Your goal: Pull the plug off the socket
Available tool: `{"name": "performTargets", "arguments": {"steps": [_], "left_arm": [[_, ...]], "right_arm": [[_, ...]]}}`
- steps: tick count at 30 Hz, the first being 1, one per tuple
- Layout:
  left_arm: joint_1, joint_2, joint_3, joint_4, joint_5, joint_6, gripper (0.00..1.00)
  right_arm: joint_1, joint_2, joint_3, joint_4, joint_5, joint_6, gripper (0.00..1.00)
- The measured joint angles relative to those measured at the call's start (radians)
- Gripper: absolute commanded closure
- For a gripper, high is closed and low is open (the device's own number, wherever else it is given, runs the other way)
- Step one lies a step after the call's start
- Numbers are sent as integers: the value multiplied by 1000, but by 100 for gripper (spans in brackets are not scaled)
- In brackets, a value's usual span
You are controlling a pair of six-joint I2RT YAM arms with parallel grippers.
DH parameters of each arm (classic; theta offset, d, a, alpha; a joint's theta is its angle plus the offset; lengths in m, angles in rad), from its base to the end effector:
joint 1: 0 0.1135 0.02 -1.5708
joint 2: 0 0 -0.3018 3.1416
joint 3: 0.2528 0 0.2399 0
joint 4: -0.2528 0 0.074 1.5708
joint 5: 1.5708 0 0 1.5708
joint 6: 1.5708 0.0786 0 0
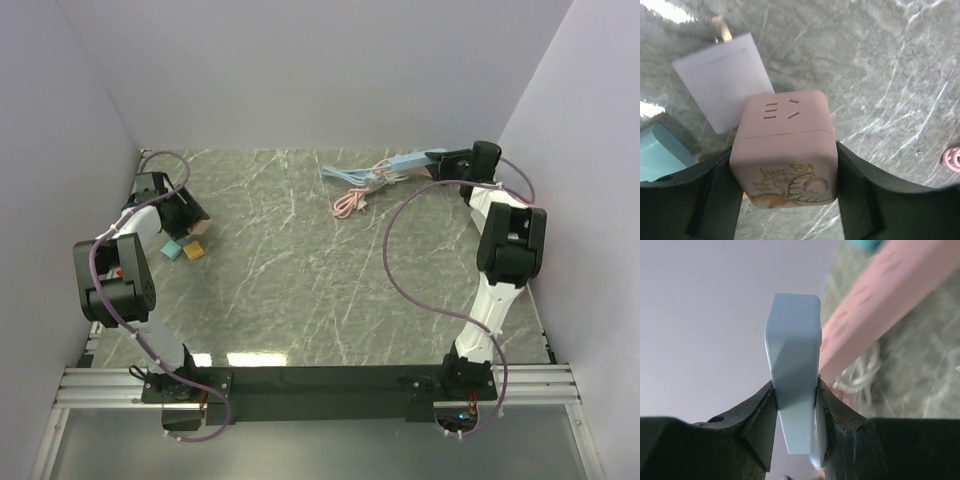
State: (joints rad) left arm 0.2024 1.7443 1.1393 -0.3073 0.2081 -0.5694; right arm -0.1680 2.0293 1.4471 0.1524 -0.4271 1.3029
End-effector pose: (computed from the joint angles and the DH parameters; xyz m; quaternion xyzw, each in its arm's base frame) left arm 0.3849 0.0624 0.2087 -0.3231 0.8846 -0.1553 0.2983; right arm 0.5111 -0.0537 0.2459 0.4670 0.6867 0.4341 0.3492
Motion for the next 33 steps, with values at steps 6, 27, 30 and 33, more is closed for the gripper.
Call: {"name": "performTargets", "arguments": {"steps": [6, 27, 30, 33], "left_arm": [[0, -45, -90, 12, 12, -25, 1], [-63, -275, -144, -17, 132, -30, 1], [-72, -288, -128, -21, 152, -29, 1], [-83, -299, -124, -21, 167, -29, 1]], "right_arm": [[-6, 185, 80, 64, 41, 216, 100], [-3, 24, 116, -144, 102, 78, 13], [2, -95, 117, -304, 164, -74, 13], [6, -185, 122, -459, 268, -218, 13]]}}
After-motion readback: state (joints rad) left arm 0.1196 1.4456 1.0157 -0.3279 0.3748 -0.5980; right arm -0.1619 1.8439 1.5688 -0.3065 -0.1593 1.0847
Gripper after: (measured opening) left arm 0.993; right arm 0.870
